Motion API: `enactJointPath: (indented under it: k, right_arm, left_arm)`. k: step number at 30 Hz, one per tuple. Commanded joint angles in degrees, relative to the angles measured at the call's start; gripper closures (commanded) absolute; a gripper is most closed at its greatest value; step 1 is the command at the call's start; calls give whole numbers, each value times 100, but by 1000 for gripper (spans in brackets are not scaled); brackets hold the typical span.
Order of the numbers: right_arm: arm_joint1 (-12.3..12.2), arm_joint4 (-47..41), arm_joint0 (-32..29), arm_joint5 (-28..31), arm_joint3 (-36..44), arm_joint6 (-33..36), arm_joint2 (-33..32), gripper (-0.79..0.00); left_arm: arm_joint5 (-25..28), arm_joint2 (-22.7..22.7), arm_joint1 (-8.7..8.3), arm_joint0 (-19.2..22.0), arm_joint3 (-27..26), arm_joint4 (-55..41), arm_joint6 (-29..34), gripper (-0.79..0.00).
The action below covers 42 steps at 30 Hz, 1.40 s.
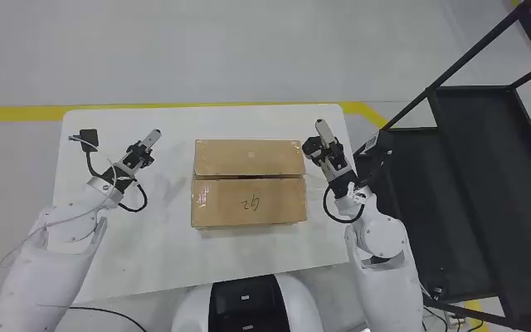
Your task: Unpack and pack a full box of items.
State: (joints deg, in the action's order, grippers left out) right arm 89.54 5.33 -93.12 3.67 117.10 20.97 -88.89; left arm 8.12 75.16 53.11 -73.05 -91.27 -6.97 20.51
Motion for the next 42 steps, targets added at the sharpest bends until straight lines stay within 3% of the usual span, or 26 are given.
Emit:
enactJointPath:
  k: [1, 19, 23, 30, 36, 42]
  right_arm:
    - [0, 0, 0, 0, 0, 0, 0, -784]
    - [-2, -31, -1, -9, -14, 13, 24, -785]
    - [-31, -283, 56, 33, -96, 235, 122, -785]
    - [-148, -717, 344, 34, -249, 1338, 46, -785]
    - [-350, -728, 621, -253, -482, 3302, -203, -785]
    - [-556, -611, 697, -210, -781, 4706, -584, -785]
  left_arm:
    - [0, 0, 0, 0, 0, 0, 0, -784]
    - [-8, -6, 16, -16, -5, -116, -34, -785]
    - [68, -81, 53, 113, 121, -247, 258, -785]
    - [658, -221, 113, 406, 409, -578, 1024, -785]
    - [1319, -427, 161, 783, 793, -693, 1904, -785]
    - [1555, -553, 178, 1124, 1170, -1097, 3074, -785]
